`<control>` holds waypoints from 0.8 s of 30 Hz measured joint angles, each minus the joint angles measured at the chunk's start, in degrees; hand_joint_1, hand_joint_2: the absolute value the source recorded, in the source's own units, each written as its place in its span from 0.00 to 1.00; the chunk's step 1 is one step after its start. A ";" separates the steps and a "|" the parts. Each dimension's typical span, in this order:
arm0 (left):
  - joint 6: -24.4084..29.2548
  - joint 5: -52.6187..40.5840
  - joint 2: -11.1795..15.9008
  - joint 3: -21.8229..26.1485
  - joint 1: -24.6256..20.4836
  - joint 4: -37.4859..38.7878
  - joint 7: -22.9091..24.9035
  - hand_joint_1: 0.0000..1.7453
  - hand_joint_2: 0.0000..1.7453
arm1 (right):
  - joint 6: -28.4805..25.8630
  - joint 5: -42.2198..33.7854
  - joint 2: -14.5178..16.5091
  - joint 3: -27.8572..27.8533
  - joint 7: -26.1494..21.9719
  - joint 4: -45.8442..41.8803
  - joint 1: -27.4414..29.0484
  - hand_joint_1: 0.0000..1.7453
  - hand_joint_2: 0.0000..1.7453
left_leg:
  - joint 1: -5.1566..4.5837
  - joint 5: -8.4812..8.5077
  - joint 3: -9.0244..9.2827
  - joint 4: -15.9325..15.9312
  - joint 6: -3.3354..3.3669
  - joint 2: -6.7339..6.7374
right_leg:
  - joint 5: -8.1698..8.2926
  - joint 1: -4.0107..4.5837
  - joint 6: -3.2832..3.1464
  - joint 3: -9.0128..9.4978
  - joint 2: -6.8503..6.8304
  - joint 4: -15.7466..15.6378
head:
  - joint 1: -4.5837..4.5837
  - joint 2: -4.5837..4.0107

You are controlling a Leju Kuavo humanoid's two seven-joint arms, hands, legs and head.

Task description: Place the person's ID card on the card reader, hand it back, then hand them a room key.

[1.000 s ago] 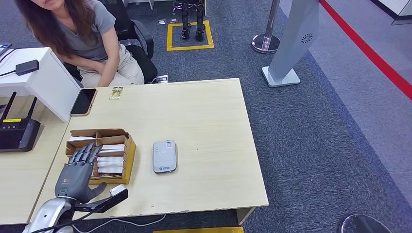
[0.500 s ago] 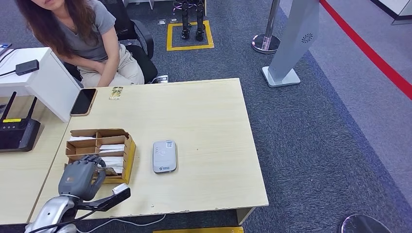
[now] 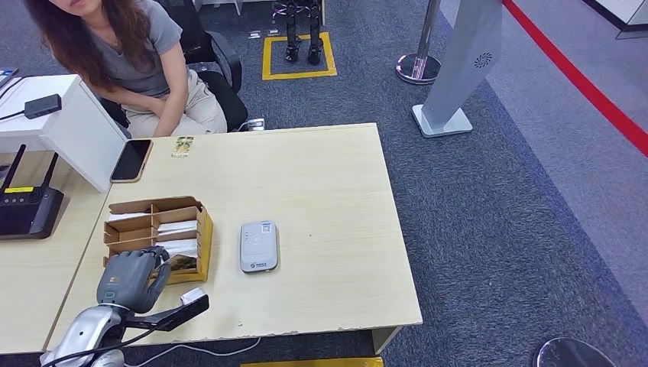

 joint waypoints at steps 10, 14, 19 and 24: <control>-0.04 0.63 -0.31 -0.67 -2.24 0.38 0.08 1.00 1.00 | -0.07 0.03 0.00 0.00 -0.21 0.00 -0.08 0.00 0.00 | 0.00 0.01 0.00 0.00 0.02 0.00 | 0.01 0.00 0.01 0.00 0.00 0.00 | -0.01 0.01; -0.02 0.76 -0.33 -0.70 -2.56 0.42 0.08 1.00 1.00 | -0.09 0.03 0.00 0.00 -0.24 0.00 -0.09 0.00 0.00 | 0.00 0.01 0.00 0.01 0.02 0.00 | 0.01 0.00 0.01 0.00 0.00 0.00 | -0.01 0.01; 0.73 0.75 -0.29 -0.72 -4.07 0.05 0.10 1.00 1.00 | -0.07 0.09 0.00 0.00 -0.46 0.00 -0.10 0.00 0.00 | 0.00 0.02 -0.01 0.01 0.02 -0.01 | 0.02 0.00 0.01 -0.01 0.00 0.00 | -0.01 0.00; 6.69 -3.02 0.21 -0.71 -7.84 -4.38 1.54 1.00 1.00 | -0.06 0.23 0.00 0.01 -1.01 0.00 -0.12 0.00 0.00 | 0.00 0.06 -0.03 0.01 0.02 -0.03 | 0.08 0.00 0.00 0.01 -0.03 0.00 | 0.00 0.01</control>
